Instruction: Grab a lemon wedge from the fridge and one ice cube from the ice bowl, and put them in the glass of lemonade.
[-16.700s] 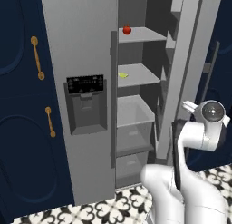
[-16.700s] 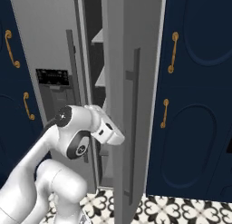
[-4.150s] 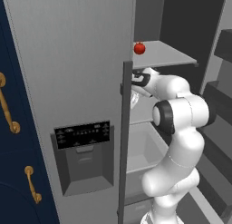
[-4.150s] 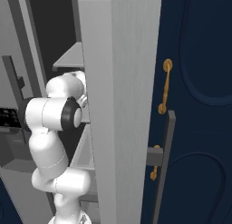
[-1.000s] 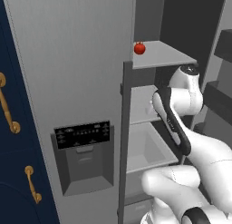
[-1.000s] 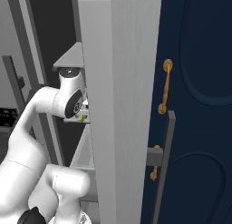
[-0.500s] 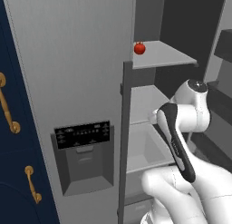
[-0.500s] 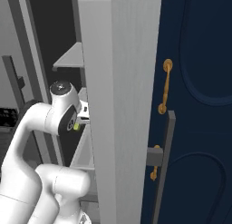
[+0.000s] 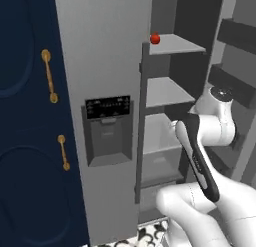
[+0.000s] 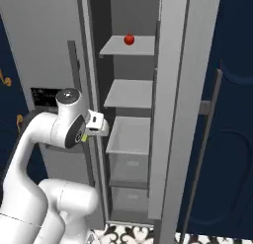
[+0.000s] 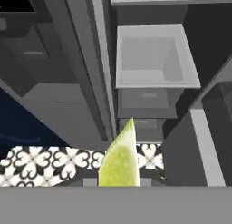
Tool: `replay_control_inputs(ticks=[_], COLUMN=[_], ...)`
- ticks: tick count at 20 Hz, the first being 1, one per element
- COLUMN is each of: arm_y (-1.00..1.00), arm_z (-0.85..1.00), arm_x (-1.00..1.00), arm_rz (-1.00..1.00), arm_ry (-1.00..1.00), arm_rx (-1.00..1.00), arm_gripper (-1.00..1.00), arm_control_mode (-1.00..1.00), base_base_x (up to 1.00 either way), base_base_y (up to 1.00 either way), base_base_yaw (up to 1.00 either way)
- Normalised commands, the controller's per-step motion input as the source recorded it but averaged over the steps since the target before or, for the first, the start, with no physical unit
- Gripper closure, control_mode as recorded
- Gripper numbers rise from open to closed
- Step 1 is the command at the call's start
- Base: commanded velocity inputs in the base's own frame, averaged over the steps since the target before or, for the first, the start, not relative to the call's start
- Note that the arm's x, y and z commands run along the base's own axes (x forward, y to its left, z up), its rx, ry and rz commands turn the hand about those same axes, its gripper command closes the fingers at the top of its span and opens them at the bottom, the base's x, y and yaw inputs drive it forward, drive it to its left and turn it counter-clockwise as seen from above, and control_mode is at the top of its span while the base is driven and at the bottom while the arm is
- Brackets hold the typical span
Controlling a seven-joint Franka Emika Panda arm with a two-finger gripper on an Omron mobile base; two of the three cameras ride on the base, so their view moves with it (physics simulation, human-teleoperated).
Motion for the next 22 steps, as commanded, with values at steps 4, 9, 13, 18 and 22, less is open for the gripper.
replay_control_inputs(ticks=[4,9,13,18,22], arm_y=[0.00,0.00,0.00,0.00,0.00], arm_z=[0.00,0.00,0.00,0.00,0.00], arm_x=[0.00,0.00,0.00,0.00,0.00], arm_rz=[0.00,0.00,0.00,0.00,0.00], arm_ry=[0.00,0.00,0.00,0.00,0.00], arm_rx=[0.00,0.00,0.00,0.00,0.00], arm_gripper=[1.00,1.00,1.00,1.00,1.00], arm_control_mode=[1.00,1.00,1.00,1.00,1.00], base_base_x=[-0.25,-0.03,-0.46,-0.17,-0.01], base_base_y=[1.00,0.99,0.79,0.34,0.32], base_base_yaw=[0.42,0.66,0.67,0.78,0.86])
